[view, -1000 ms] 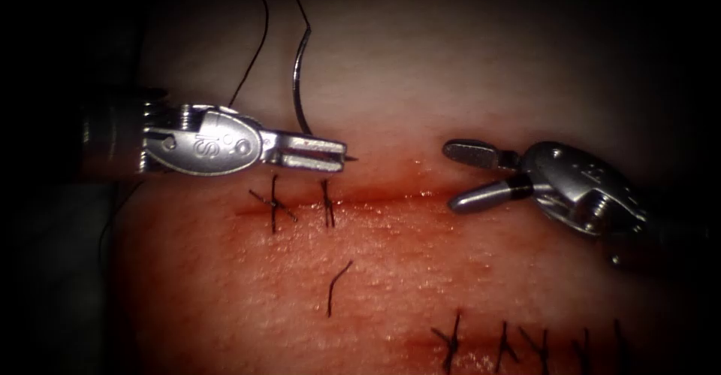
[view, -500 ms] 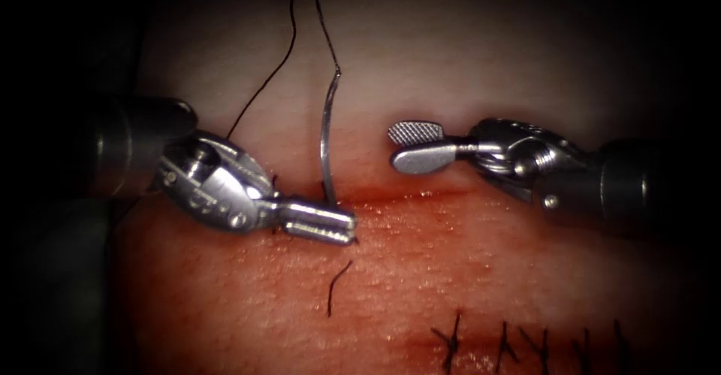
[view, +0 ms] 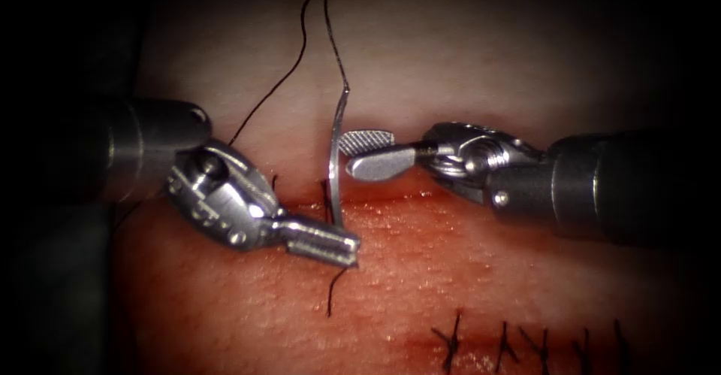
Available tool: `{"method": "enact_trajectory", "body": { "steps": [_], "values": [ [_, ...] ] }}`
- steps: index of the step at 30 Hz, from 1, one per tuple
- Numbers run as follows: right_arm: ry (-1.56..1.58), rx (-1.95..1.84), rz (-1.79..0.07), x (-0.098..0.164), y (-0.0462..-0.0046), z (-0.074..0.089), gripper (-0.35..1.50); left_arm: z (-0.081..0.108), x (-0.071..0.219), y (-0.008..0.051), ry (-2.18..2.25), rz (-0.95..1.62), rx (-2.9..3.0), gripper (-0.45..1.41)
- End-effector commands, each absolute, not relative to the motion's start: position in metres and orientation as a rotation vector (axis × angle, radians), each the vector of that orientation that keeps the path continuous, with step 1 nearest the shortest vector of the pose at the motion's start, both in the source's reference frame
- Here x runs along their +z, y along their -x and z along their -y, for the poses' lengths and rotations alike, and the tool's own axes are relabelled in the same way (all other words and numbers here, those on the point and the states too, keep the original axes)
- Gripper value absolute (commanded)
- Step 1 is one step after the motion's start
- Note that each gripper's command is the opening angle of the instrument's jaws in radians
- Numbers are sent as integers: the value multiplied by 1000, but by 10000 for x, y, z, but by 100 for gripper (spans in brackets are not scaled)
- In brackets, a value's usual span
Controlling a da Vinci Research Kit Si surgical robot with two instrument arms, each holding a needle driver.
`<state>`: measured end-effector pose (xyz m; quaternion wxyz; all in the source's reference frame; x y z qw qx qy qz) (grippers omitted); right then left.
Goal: Wound Closure
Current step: Hand over the needle from the left gripper to the right gripper.
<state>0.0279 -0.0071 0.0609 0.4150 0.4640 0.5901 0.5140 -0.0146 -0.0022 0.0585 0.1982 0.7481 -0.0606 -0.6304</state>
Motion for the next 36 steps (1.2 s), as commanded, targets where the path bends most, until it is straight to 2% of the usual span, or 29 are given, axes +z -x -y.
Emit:
{"method": "enact_trajectory", "body": {
  "steps": [1,11,19,24,36],
  "values": [
    [-1175,1282,-1487,614,-288,68,113,20,589,151,-2095,171,-1759,-45],
    [-1196,1295,-1484,601,-295,67,120,23,592,157,-2092,156,-1759,-45],
    [-1191,1300,-1488,599,-303,67,101,26,592,159,-2087,148,-1775,-45],
    [-1191,1310,-1488,600,-304,65,76,27,590,160,-2082,146,-1777,-45],
    [-1187,1318,-1486,599,-305,63,53,27,589,164,-2075,132,-1783,-45]
  ]
}}
